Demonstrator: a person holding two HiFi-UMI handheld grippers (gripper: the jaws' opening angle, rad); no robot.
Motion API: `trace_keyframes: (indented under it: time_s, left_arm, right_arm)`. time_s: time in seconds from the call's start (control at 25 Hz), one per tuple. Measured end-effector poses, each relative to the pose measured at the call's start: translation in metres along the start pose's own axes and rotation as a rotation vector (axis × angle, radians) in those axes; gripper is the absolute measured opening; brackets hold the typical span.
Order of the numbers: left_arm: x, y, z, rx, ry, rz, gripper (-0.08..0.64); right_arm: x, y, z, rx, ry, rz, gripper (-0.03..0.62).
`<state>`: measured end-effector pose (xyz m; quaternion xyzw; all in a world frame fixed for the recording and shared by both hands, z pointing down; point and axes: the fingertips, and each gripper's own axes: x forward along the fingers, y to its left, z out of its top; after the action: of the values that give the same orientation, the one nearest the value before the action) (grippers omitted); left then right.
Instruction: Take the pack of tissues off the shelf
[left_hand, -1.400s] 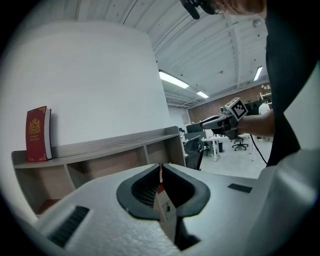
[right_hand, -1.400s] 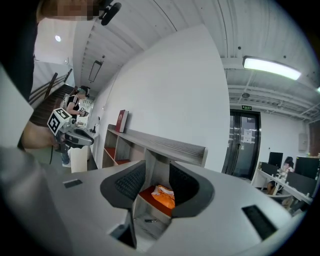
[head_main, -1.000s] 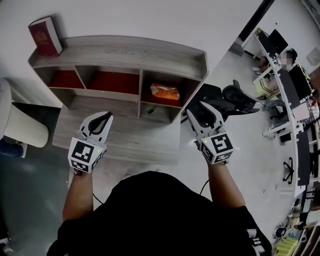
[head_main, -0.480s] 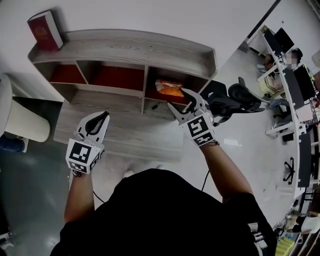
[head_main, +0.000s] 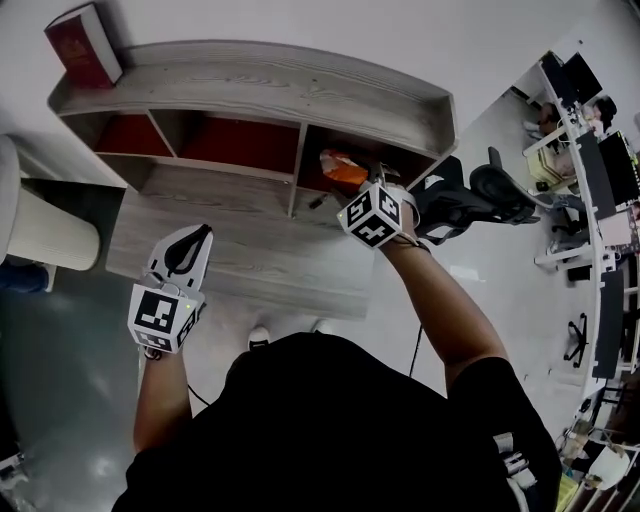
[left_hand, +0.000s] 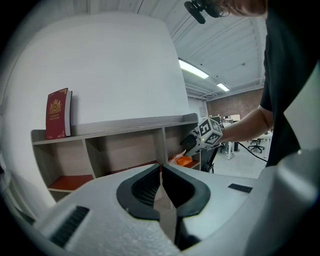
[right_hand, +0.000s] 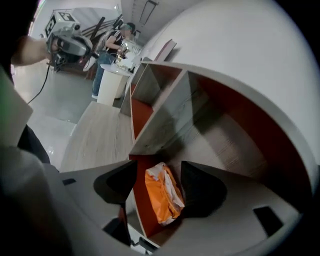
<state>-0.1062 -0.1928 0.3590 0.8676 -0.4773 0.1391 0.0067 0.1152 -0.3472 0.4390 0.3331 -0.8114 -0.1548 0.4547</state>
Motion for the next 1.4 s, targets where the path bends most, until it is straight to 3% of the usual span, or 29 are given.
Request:
trace_keyframes:
  time_s: [0.36,0.6,0.96,1.08,1.4]
  left_arm:
    - [0.0,0.006,-0.022,-0.028,0.055,0.027,0.029]
    - [-0.001,0.006,-0.034,-0.051,0.085,0.044,0.029]
    - [-0.005,0.008,-0.046,-0.076,0.111,0.057,0.029]
    - [-0.006,0.008,-0.046,-0.074,0.114,0.058,0.029]
    - [-0.006,0.002,-0.051,-0.071,0.13,0.047,0.028]
  right_arm:
    - [0.063,-0.007,-0.032,-0.24,0.163,0.007,0.27]
    - [0.093,-0.011,-0.055,-0.24,0.249,0.055,0.281]
    - [0.105,-0.012,-0.057,-0.262,0.242,0.08,0.278]
    - [0.104,-0.016,-0.058,-0.284,0.254,0.043,0.098]
    - [0.098,-0.01,-0.06,-0.285,0.255,0.041,0.037]
